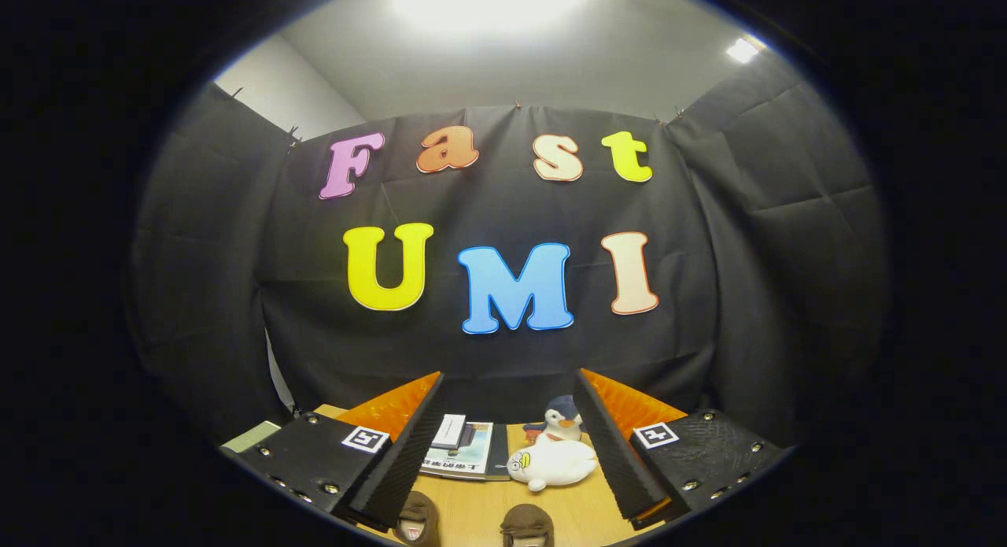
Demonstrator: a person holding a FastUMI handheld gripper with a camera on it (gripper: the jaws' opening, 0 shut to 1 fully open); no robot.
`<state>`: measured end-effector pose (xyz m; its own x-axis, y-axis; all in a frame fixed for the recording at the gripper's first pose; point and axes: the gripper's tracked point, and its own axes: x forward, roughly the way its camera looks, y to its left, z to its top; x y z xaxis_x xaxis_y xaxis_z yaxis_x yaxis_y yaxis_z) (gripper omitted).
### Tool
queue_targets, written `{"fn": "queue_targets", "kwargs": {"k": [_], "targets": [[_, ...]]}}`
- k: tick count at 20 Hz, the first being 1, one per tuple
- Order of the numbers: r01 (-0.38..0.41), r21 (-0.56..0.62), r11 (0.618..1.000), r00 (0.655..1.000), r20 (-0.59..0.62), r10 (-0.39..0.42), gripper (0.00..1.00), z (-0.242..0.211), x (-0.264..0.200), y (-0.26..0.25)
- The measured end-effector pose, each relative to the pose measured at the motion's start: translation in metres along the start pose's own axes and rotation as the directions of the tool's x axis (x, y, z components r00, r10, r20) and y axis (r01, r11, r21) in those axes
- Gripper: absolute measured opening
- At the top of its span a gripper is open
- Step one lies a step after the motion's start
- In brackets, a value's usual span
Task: Open the storage box then place both shoes into the box .Put the left shoe in first, then the right shoe, with the right side of both shoes facing outward in a uniform manner.
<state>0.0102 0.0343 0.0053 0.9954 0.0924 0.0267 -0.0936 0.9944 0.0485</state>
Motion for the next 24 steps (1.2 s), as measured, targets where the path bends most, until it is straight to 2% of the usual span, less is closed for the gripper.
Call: {"fn": "queue_targets", "kwargs": {"k": [8,12,16,21,24], "targets": [[-0.059,0.037,0.998,0.998,-0.034,0.06,0.97,-0.017,0.025,-0.002],[-0.086,0.074,0.994,0.991,-0.099,0.093,0.97,-0.049,0.034,0.005],[-0.144,0.135,0.98,0.97,-0.178,0.166,0.97,-0.083,0.042,0.028],[-0.243,0.237,0.941,0.913,-0.272,0.304,0.97,-0.127,0.046,0.074],[-0.322,0.338,0.884,0.832,-0.344,0.435,0.97,-0.158,0.038,0.114]]}}
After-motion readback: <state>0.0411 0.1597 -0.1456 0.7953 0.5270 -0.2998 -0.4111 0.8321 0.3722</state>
